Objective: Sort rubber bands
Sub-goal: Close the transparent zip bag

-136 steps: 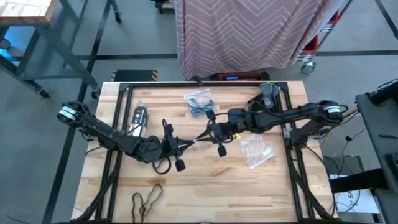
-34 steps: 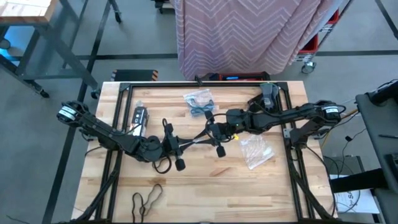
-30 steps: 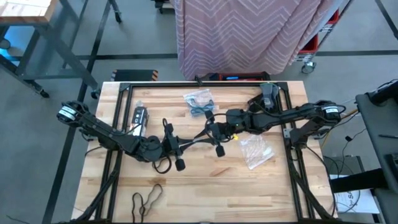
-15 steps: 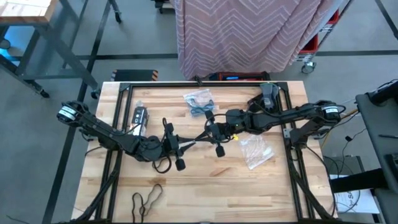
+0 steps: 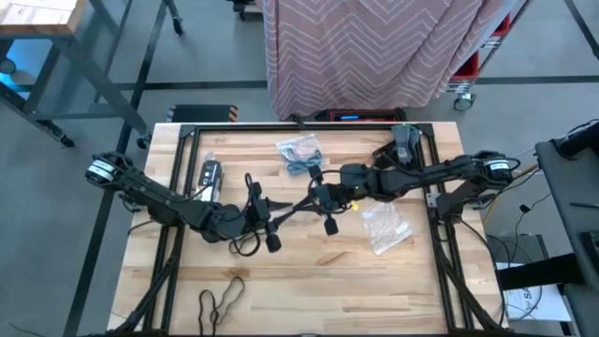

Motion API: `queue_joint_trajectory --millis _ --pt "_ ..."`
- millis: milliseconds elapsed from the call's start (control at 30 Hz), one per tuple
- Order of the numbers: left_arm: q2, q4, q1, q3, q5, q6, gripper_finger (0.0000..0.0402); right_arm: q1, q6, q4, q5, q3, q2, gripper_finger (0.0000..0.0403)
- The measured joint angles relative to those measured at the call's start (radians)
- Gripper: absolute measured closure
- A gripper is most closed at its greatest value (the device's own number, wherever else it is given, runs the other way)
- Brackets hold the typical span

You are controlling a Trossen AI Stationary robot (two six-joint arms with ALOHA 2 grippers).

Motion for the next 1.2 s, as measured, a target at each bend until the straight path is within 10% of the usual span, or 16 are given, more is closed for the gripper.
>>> queue_joint_trajectory --millis 367,1200 --pt "0.000 -0.002 0.004 0.000 0.032 -0.008 0.0393 0.000 -0.003 -0.001 -0.003 0.000 0.000 0.0403" --pt "-0.001 -0.049 0.004 0.001 0.033 -0.035 0.0379 0.000 -0.011 -0.023 0.001 0.000 -0.022 0.0403"
